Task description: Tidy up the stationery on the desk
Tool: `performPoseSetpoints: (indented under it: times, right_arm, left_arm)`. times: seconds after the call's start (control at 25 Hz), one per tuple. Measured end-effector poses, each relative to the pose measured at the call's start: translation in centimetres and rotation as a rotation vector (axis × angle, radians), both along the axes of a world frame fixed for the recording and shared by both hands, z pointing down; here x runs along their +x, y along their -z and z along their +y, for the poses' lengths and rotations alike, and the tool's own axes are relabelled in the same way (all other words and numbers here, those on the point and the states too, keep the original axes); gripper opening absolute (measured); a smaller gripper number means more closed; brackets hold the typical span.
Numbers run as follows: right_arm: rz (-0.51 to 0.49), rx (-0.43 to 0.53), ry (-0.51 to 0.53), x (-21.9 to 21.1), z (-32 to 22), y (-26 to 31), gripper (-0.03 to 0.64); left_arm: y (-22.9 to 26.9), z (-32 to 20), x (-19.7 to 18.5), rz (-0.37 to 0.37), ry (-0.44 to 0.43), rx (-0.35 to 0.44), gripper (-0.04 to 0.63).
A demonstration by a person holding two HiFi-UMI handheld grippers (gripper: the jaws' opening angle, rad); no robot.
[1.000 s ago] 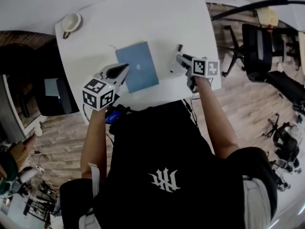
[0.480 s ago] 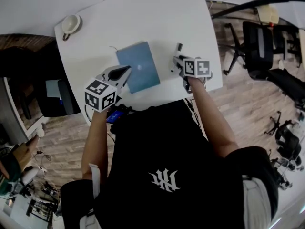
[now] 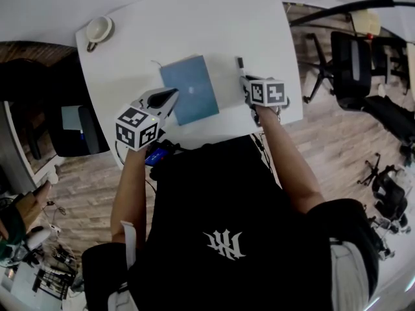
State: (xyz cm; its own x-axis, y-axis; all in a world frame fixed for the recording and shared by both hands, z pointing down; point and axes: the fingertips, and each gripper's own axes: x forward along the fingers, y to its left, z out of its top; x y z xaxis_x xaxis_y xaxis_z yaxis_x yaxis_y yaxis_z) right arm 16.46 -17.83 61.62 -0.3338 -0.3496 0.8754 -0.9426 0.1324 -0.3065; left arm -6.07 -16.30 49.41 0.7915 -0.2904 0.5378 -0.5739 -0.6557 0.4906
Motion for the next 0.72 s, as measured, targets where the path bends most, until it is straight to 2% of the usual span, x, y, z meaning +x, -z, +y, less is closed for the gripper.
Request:
performPoseSetpoints:
  times: [0.4,0.6,0.72]
  right_arm:
    - [-0.087,0.066,0.102,-5.4,-1.5,3.0,0.089]
    - [-0.125,0.042,0.16,-9.0,-0.5,2.1,0.089]
    - [-0.139,0.03,0.159,-9.9,0.0,1.6,0.089]
  left_arm:
    - [-0.4,-0.1,-0.8,0.005,0.05,-0.001,0.003]
    - [-0.6,0.3,-1.3,0.01,0.071,-0.007,0.003]
    - [-0.6,0.4,-1.2,0.011,0.079,-0.008,0.003]
